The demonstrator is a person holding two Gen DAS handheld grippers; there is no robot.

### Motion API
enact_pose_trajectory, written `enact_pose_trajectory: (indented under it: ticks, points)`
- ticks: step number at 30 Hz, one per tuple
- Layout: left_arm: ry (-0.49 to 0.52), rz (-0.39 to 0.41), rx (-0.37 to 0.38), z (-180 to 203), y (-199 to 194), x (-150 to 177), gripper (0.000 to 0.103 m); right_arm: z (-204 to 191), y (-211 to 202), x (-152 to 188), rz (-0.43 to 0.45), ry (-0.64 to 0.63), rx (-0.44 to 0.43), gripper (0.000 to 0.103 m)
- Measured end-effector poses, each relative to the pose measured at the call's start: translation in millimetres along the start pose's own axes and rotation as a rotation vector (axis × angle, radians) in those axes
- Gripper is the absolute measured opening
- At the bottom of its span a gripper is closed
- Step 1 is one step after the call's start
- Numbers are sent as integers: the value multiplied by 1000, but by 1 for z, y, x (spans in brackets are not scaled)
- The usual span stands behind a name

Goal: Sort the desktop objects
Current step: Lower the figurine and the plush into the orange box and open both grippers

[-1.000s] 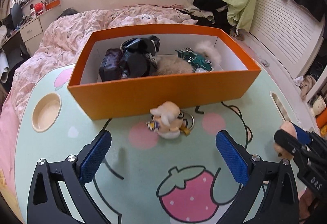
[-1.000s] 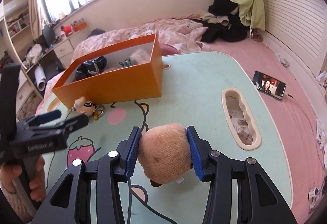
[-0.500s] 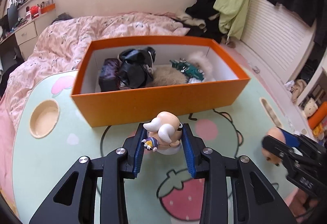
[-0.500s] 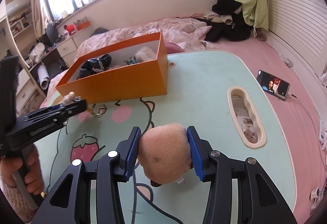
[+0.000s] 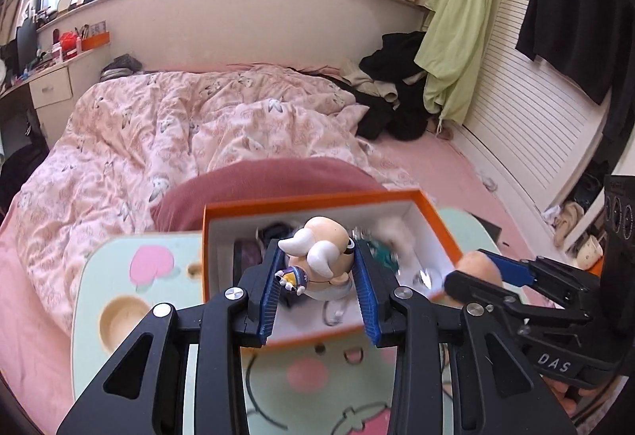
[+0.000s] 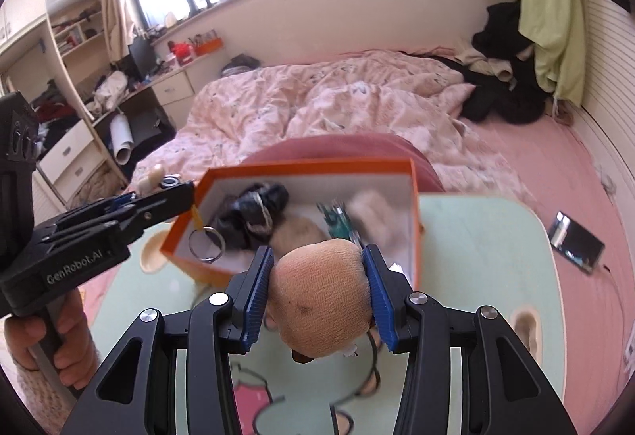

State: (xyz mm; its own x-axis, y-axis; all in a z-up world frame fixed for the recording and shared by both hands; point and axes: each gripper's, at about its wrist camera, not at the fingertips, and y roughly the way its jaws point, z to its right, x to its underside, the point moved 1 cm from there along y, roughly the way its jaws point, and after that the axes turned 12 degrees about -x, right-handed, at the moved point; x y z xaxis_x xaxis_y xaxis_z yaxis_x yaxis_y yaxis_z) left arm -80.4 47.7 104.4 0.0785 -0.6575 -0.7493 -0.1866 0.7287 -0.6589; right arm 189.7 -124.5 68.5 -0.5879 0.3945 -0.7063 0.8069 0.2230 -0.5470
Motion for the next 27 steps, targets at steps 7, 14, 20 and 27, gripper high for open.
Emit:
enact_pose_trajectory:
  ticks: [7, 14, 20, 27]
  points:
    - [9, -64, 6, 11, 54, -20, 36, 17, 65, -37, -86, 52, 26, 51]
    - [-30, -89, -26, 4, 67, -12, 65, 31, 66, -29, -32, 53, 97, 68]
    - [-25, -19, -33, -6, 26, 5, 71, 19, 30, -10, 56, -6, 160, 69]
    - [22, -9, -50, 1, -11, 56, 78, 5, 5, 27, 56, -11, 154, 72]
